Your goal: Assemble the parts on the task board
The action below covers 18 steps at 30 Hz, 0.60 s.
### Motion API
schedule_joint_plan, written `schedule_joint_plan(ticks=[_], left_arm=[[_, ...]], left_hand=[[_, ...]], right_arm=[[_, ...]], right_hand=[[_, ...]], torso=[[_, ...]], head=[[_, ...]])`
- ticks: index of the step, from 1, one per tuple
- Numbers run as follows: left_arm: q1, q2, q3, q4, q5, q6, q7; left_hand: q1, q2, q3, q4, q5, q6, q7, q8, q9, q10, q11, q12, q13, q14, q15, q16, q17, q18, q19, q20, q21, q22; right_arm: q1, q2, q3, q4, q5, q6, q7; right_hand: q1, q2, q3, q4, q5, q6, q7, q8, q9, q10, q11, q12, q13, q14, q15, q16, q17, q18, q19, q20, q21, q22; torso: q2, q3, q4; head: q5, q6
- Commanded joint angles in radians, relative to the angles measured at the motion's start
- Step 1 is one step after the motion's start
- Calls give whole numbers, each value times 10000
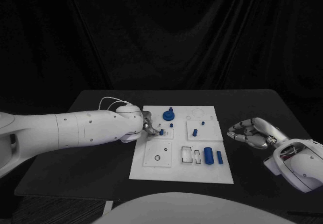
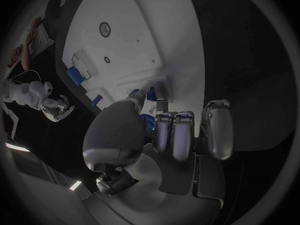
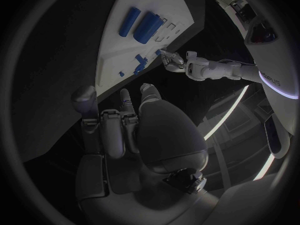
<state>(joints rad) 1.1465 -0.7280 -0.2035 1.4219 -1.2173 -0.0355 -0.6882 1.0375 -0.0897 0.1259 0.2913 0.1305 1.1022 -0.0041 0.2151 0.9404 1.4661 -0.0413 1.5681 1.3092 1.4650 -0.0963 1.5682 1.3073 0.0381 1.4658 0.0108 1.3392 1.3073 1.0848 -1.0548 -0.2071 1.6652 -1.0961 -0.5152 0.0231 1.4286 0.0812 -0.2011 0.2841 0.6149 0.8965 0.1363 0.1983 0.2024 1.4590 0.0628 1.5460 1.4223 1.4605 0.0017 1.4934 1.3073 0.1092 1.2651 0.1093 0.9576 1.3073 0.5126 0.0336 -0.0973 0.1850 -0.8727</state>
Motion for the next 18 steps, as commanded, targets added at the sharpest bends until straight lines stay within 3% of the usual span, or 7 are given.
schedule_joint_plan(ticks=[1,5,9,13,18], left_arm=[[-119,-30,-100,-23,-183,453,-315],[-118,-54,-99,-6,-285,425,-307],[-115,-92,-98,38,-381,417,-283],[-101,-152,-96,111,-423,300,-111],[-51,-191,-94,186,-424,235,115]], left_hand=[[46,188,-437,0,-17,-537,256,810,768,1047,-67,27,2616,1058,-33,26,2635,64,461,25,30,2046],[96,329,-964,9,129,-961,210,1599,1873,1047,-123,27,2616,1058,-64,26,2635,60,470,-11,34,2049],[289,383,-1102,-1,272,-1064,181,1844,2207,1047,-134,27,2616,1058,-77,26,2635,63,470,-25,26,2048],[770,449,-1311,-2,569,-1145,89,2500,2967,1047,-202,27,2616,1058,-132,26,2635,59,483,-73,52,2055],[961,411,-1498,3,555,-1212,46,2890,3422,1047,-250,27,2616,1058,-172,26,2635,45,508,-107,116,2072]], right_arm=[[-25,8,4,9,-18,-39,-112],[-28,23,4,0,-18,-15,-116],[-32,41,4,-12,-18,8,-124],[-37,62,4,-28,-18,33,-147],[-41,88,4,-42,-18,71,-182]], right_hand=[[98,6,59,8,42,-30,23,3,-9,670,0,-32,1107,503,-19,-30,1639,158,-47,-10,-72,973],[98,6,59,8,41,-30,23,3,-9,669,0,-33,1106,498,-19,-37,1630,162,-56,-10,-89,968],[98,5,60,8,42,-31,24,3,-9,656,0,-41,1095,492,-19,-45,1621,163,-61,-9,-99,966],[98,4,61,8,42,-31,24,3,-10,651,1,-44,1091,489,-18,-48,1617,167,-72,-9,-119,960],[98,5,62,9,42,-30,24,4,-10,633,1,-55,1076,481,-17,-57,1605,173,-87,-9,-149,953]], torso=[[9,1,3],[7,0,4],[2,-2,3],[0,-4,4],[-7,-5,5]], head=[[6,1],[6,1],[19,1],[17,1],[37,1]])
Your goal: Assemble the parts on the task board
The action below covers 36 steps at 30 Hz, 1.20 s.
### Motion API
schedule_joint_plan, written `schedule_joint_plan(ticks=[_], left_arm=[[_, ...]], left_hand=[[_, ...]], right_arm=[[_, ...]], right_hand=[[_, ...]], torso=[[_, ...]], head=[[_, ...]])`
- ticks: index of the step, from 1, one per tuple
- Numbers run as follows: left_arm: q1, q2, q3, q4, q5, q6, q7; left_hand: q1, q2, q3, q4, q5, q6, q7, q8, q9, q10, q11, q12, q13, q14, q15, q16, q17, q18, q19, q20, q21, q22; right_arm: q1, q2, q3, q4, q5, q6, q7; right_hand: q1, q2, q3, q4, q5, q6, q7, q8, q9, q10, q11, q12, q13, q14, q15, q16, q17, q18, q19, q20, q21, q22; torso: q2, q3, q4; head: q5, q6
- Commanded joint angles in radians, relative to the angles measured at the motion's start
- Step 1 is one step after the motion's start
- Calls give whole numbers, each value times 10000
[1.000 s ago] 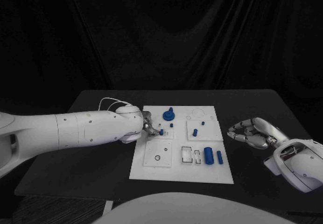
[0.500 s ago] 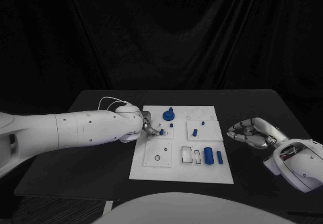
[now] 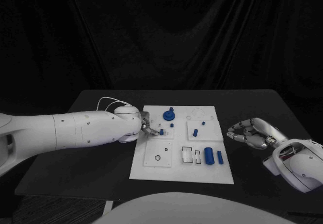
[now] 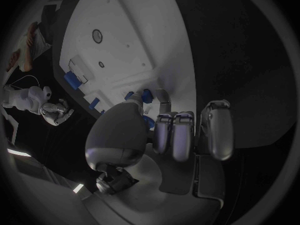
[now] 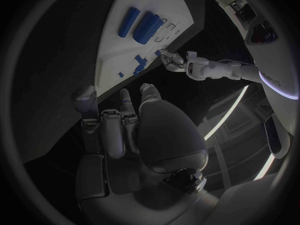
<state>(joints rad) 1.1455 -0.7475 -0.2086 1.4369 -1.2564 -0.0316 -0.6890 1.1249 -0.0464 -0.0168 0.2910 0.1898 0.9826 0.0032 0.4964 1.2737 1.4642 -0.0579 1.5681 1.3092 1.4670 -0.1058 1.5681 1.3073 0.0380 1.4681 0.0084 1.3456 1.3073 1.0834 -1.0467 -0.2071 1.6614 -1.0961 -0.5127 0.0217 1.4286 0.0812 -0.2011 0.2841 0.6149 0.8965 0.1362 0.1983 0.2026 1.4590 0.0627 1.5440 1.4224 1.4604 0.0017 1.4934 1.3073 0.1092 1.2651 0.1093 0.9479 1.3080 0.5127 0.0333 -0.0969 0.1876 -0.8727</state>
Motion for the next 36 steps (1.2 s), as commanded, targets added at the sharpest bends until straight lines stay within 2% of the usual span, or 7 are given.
schedule_joint_plan(ticks=[1,7,21,24,25,28,36], left_arm=[[-30,3,-42,45,-20,200,161],[33,13,-41,48,216,307,405],[78,19,-40,-34,595,469,830],[127,-4,-39,-13,603,664,881],[198,-18,-39,8,607,829,905],[386,-43,-38,63,611,1107,900],[1175,-257,-38,447,614,1616,899]], left_hand=[[65,-27,-133,12,-149,-37,-32,136,167,1066,-89,27,2616,1038,-81,27,2635,45,487,-88,56,2074],[8,-55,-291,14,-522,93,-45,575,426,1066,-97,27,2616,1038,-89,27,2635,49,481,-97,34,2068],[-156,-64,-442,26,-930,-140,-33,428,521,1066,-88,27,2616,1038,-82,27,2635,68,447,-94,-74,2042],[221,-125,-396,-26,-947,-207,-15,508,583,1066,-75,27,2616,1038,-63,27,2635,76,424,-86,-120,2032],[718,-182,-332,-91,-935,-223,-1,679,637,1066,-57,27,2616,1038,-66,27,2635,78,410,-67,-148,2026],[1121,-264,-340,-99,-1076,-294,25,815,649,1066,-45,27,2616,1038,-42,27,2635,92,383,-58,-222,2009],[1107,-440,-469,6,-1392,-309,50,994,652,1066,-24,27,2616,1038,-22,27,2635,106,351,-39,-303,1990]], right_arm=[[-28,10,4,-6,-18,48,-171],[-31,19,4,-25,-18,56,-182],[-35,34,4,-52,-18,65,-181],[-35,31,4,-55,-18,68,-182],[-35,28,4,-55,-18,67,-182],[-35,30,4,-61,-18,62,-180],[-36,39,4,-64,-18,59,-175]], right_hand=[[98,5,63,9,42,-30,24,4,-11,633,1,-35,1075,482,-17,-57,1605,172,-87,-8,-52,946],[98,7,65,10,42,-29,25,4,-12,623,2,-41,1067,476,-16,-65,1596,176,-100,-8,-76,940],[100,9,71,11,43,-28,25,5,-13,615,3,-46,1060,471,-14,-68,1592,180,-115,-6,-101,934],[100,9,71,11,43,-28,25,5,-13,615,3,-46,1060,471,-14,-68,1592,180,-115,-6,-101,934],[100,9,71,11,43,-28,25,5,-13,615,3,-46,1060,471,-14,-68,1592,180,-115,-6,-101,934],[101,9,74,11,44,-28,26,6,-13,614,4,-46,1060,466,-12,-72,1587,180,-119,-5,-107,933],[101,9,75,11,44,-28,26,6,-13,613,4,-46,1060,466,-12,-73,1586,181,-119,-5,-108,933]], torso=[[-6,-2,0],[-3,3,0],[-4,1,-9],[-2,2,-6],[-1,2,-4],[1,2,-1],[-1,3,2]], head=[[15,1],[6,1],[19,1],[9,1],[0,1],[8,1],[-31,1]])
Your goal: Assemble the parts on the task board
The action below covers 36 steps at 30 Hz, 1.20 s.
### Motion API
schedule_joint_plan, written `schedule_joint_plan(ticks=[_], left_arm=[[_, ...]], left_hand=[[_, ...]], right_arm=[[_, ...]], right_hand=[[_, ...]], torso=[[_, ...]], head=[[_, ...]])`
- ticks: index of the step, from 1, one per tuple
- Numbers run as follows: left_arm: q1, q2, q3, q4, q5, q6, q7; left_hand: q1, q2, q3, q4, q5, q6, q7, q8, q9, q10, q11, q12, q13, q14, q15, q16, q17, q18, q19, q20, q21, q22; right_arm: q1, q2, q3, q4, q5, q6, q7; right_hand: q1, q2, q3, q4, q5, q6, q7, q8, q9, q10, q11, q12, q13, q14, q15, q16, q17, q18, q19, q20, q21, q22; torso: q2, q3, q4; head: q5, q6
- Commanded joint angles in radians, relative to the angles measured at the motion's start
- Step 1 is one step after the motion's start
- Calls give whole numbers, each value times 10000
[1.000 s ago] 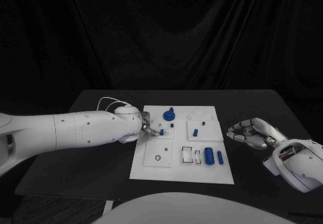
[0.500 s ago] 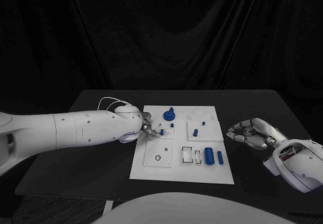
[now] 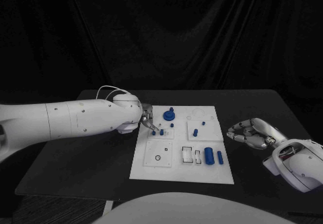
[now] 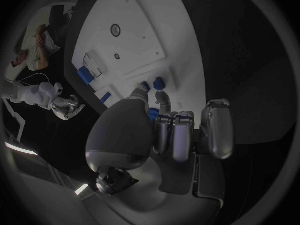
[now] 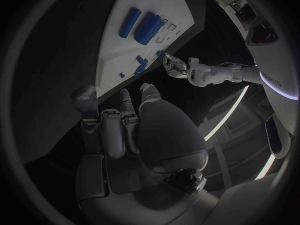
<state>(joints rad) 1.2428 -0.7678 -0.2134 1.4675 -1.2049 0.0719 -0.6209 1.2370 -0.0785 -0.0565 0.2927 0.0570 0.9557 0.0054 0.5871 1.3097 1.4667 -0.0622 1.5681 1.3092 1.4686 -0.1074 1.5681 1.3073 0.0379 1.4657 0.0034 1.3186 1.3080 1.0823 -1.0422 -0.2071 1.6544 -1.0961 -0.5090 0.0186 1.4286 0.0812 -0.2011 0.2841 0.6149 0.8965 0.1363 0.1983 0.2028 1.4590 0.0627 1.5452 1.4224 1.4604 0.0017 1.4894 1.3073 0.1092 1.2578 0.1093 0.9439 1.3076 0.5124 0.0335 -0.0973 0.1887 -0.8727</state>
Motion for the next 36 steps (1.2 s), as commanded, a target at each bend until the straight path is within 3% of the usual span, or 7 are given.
schedule_joint_plan(ticks=[1,14,17,18,24,28,36], left_arm=[[356,-114,11,232,99,657,239],[1772,-412,14,613,87,106,2052],[1847,-287,11,394,-39,-1098,3451],[1844,-238,10,314,-188,-1519,3948],[1411,-76,6,7,-2179,-3359,5946],[772,78,4,-254,-4463,-4285,6902],[-299,555,4,-1011,-6249,-4606,7662]], left_hand=[[-14,-199,-101,-25,-84,-19,23,152,303,1041,14,27,2616,1022,-9,27,2635,113,362,9,-69,1973],[1530,70,292,-42,-78,-1390,438,-419,-188,144,393,-1363,2084,389,415,-969,1826,280,-427,295,-1314,1700],[1976,350,638,-35,-34,-1581,633,-1312,-1271,-1436,639,-3292,1345,-793,664,-2281,816,406,-1104,462,-2269,1461],[2636,456,1026,-37,206,-1495,921,-2157,-2469,-4584,986,-7479,-612,-2882,944,-4620,-944,471,-1757,625,-3007,1270],[3599,-428,2956,-40,479,-1085,1191,-4869,-6974,-5950,1402,-13102,-6622,-4000,1198,-8195,-4774,569,-2193,959,-2829,1198],[3434,-976,3168,-93,58,-945,-181,-5240,-8064,-6954,624,-13733,-7915,-2078,589,-7726,-5111,328,-656,723,-785,1690],[3184,-1209,2998,-149,-22,-482,-297,-5197,-9304,-6899,457,-13524,-9282,-318,282,-4447,-2620,66,246,331,557,2040]], right_arm=[[-25,-12,4,5,-18,17,-143],[-26,-58,4,43,-18,-115,-52],[-25,-70,4,76,-18,-158,-14],[-25,-76,4,89,-18,-172,2],[-25,-75,4,128,-18,-250,110],[-25,-81,4,166,-18,-324,216],[-25,-114,4,247,-18,-393,327]], right_hand=[[101,9,75,11,44,-28,26,6,-15,614,5,-59,1059,466,-12,-33,1586,181,-46,-5,-67,937],[104,4,78,10,43,-34,28,4,-17,619,6,-55,1064,471,-11,-24,1597,177,-40,-4,-52,942],[104,0,78,10,43,-35,29,4,-18,624,7,-51,1069,472,-10,-21,1600,176,-38,-3,-47,944],[104,0,78,10,43,-35,29,4,-18,624,7,-51,1069,472,-10,-21,1600,176,-38,-3,-47,944],[105,-2,78,9,43,-33,28,5,-18,646,7,-38,1088,490,-10,3,1630,166,-13,-3,3,957],[106,-4,79,8,43,-31,28,7,-17,657,7,-31,1096,502,-10,18,1649,159,5,-3,38,967],[109,-3,83,8,44,-23,26,12,-16,668,6,-24,1106,506,-11,25,1656,155,15,-3,55,972]], torso=[[6,0,4],[1,-3,-6],[-6,-2,-12],[-10,-1,-1],[2,0,-7],[19,-2,-10],[25,-4,8]], head=[[-51,1],[-56,1],[-86,1],[-113,1],[-152,1],[-214,1],[-200,1]])
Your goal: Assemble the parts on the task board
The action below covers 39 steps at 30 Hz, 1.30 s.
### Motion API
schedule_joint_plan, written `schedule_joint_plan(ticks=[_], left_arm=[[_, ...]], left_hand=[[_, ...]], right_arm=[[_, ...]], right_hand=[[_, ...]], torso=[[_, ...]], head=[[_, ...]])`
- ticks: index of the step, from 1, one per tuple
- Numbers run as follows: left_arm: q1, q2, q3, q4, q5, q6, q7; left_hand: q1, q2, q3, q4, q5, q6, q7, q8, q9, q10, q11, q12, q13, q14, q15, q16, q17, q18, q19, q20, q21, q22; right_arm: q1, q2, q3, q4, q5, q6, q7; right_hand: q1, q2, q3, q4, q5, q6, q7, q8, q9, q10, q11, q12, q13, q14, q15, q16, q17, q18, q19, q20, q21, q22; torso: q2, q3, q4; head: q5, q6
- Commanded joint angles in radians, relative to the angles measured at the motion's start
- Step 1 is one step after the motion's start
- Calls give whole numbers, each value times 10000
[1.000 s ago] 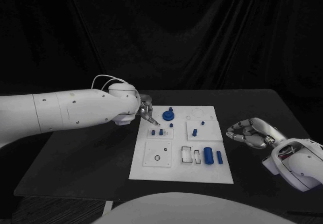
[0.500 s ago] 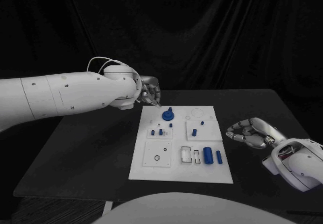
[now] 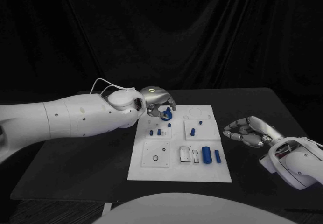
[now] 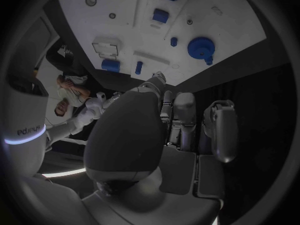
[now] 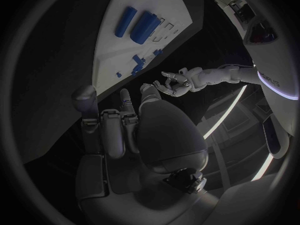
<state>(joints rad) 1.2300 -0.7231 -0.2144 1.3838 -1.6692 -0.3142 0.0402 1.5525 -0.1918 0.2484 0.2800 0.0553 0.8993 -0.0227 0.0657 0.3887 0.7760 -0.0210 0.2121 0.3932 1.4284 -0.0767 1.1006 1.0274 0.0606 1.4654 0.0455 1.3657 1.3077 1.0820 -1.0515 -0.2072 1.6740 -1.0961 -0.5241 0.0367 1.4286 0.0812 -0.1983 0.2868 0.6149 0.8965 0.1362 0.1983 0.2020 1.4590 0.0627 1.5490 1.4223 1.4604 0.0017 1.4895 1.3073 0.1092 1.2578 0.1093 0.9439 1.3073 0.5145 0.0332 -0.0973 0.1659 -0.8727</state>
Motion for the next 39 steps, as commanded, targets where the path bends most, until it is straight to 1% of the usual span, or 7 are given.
schedule_joint_plan(ticks=[1,4,10,14,21,29,39], left_arm=[[-267,168,14,-258,-1683,-769,1064],[-426,286,14,-398,-1795,-805,1018],[-602,530,15,-620,-1905,-783,782],[-648,662,15,-741,-1927,-720,706],[-726,873,15,-1003,-1941,-344,357],[-834,1043,16,-1320,-1948,55,-41],[-899,1235,16,-1584,-1949,225,-174]], left_hand=[[86,-94,-35,-63,18,146,20,24,-184,40,77,70,-238,56,-28,198,77,-164,265,-110,99,2047],[147,-107,-16,-106,46,146,49,4,-294,75,12,105,-366,58,-57,263,85,-165,277,-130,108,2048],[247,-102,61,-230,296,172,54,14,-603,159,160,204,-746,10,-1,363,12,-172,297,-121,119,2052],[300,-83,157,-337,514,478,147,111,-757,322,139,333,-1003,-6,-9,468,-14,-174,309,-109,131,2057],[197,-82,216,-399,471,994,286,352,-843,511,58,480,-1287,-93,-51,496,-167,-159,282,-141,63,2039],[187,-75,292,-485,641,965,368,323,-928,704,161,583,-1433,-162,-17,462,-313,-151,261,-129,12,2026],[78,-100,302,-485,599,869,324,255,-1001,788,190,620,-1525,-228,9,372,-495,-130,219,-108,-91,1997]], right_arm=[[-23,-22,4,54,-18,-240,150],[-23,-11,4,46,-18,-222,156],[-24,30,4,25,-18,-190,155],[-24,40,4,23,-18,-179,154],[-25,23,4,22,-18,-166,151],[-25,13,4,24,-18,-162,151],[-25,8,4,26,-18,-163,133]], right_hand=[[109,-3,55,-19,44,-23,26,11,-9,668,6,-62,1108,506,-10,23,1656,155,14,-3,55,975],[111,-1,58,-20,45,-17,25,15,-7,662,5,-66,1102,502,-11,18,1649,156,12,-3,49,974],[111,-1,58,-20,45,-17,25,15,-7,662,5,-66,1102,502,-11,18,1649,156,12,-3,49,974],[114,2,62,-20,46,-11,23,19,-6,653,4,-71,1094,493,-11,7,1635,160,4,-2,33,970],[114,2,62,-20,46,-11,23,19,-6,653,4,-71,1094,493,-11,7,1635,160,4,-2,33,970],[114,2,62,-20,46,-11,23,19,-6,653,4,-71,1094,493,-11,7,1635,160,4,-2,33,970],[121,0,70,-20,49,-6,22,23,-6,641,2,-78,1085,488,-12,3,1628,162,0,-2,22,968]], torso=[[2,-6,14],[13,-16,30],[4,-12,32],[4,-8,24],[-18,2,1],[-23,1,-8],[-23,1,-1]], head=[[29,1],[18,1],[44,1],[44,1],[62,1],[50,1],[54,1]])
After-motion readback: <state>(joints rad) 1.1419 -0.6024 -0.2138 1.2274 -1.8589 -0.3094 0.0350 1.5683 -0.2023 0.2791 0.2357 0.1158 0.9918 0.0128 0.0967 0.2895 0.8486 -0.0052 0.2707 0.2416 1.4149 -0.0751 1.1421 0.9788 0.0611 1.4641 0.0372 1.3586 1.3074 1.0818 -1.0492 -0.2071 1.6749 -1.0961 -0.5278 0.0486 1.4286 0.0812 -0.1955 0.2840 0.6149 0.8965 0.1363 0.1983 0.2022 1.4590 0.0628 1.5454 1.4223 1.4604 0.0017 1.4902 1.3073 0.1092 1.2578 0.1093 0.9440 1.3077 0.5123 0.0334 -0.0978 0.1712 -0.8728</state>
